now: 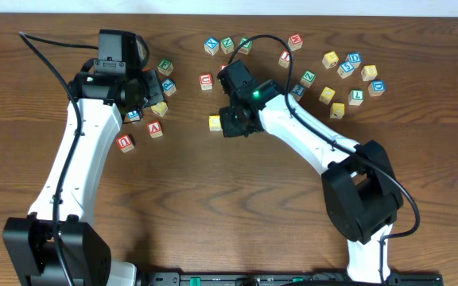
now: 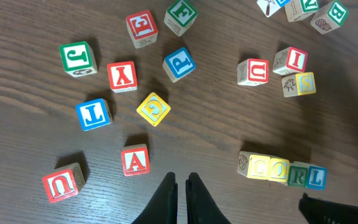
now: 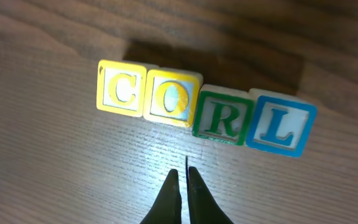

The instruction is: Spell out CORL

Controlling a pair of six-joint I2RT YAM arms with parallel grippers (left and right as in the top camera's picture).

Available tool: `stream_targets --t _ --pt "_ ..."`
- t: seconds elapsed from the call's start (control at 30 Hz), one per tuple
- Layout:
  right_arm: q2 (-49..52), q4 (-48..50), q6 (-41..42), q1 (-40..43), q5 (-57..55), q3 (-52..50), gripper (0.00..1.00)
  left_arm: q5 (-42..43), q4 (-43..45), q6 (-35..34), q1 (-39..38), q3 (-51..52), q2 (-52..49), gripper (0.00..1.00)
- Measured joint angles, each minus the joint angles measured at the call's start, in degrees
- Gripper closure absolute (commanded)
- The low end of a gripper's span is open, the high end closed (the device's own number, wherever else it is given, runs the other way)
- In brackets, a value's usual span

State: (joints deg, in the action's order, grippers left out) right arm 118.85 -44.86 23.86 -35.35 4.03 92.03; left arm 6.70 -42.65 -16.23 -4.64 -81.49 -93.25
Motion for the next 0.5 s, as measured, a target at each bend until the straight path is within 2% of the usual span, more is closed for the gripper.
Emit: stream_targets --t 0.5 --pt "0.0 7.0 0.0 0.0 -0.7 -7.1 0.99 0.0 0.0 0.0 0.0 0.0 0.0 0.92"
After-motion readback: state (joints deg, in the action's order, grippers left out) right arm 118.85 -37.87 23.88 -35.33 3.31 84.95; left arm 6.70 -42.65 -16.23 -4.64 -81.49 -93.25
